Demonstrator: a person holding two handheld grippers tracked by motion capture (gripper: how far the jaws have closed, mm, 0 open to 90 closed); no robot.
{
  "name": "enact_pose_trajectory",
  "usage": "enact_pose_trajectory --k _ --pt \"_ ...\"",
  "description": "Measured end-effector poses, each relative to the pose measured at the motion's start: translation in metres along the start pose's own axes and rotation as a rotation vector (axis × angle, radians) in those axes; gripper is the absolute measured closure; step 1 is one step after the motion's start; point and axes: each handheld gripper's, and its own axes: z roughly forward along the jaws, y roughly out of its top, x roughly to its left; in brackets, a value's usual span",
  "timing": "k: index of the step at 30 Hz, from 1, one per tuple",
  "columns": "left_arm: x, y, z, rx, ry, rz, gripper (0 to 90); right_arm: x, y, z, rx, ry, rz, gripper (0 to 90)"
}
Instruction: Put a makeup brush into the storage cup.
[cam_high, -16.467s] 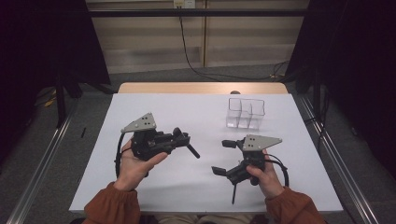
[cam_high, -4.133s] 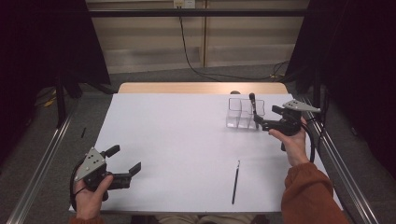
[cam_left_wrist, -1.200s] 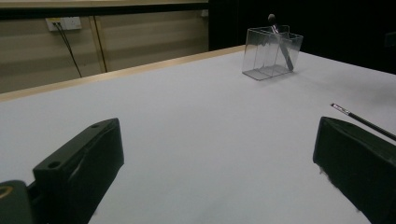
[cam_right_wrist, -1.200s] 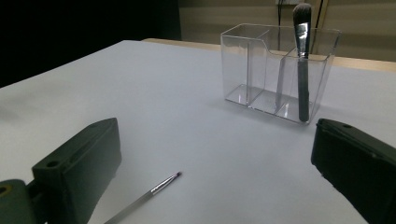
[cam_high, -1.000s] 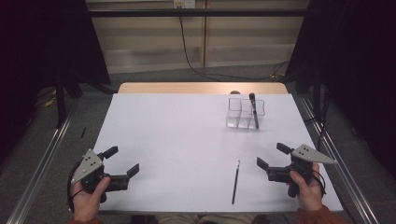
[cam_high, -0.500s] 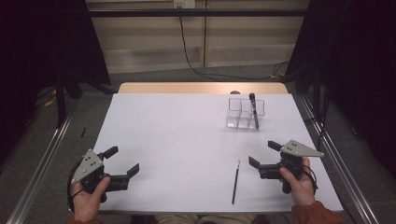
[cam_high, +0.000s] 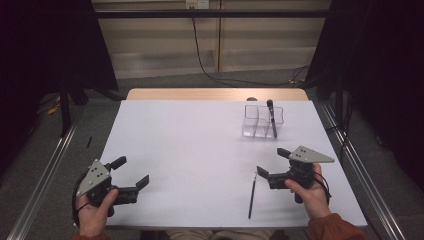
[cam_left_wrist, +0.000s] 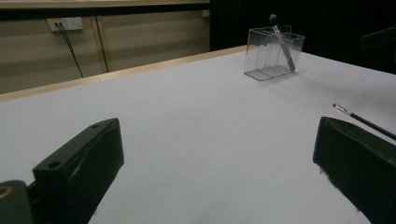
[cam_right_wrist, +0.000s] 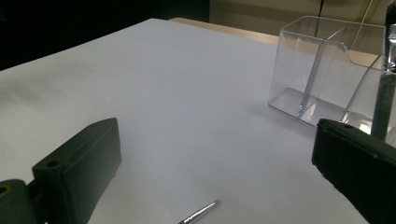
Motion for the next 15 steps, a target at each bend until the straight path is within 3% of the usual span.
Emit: enact_pose_trajectory --k 7,15 --pt "0.000 0.000 0.000 -0.001 -0.001 0.003 1.9 0.003 0.007 0.008 0.028 0.024 0.008 0.4" --pt "0.000 0.000 0.000 -0.002 -0.002 0.002 1.8 0.004 0.008 0.015 0.130 0.054 0.027 1.9"
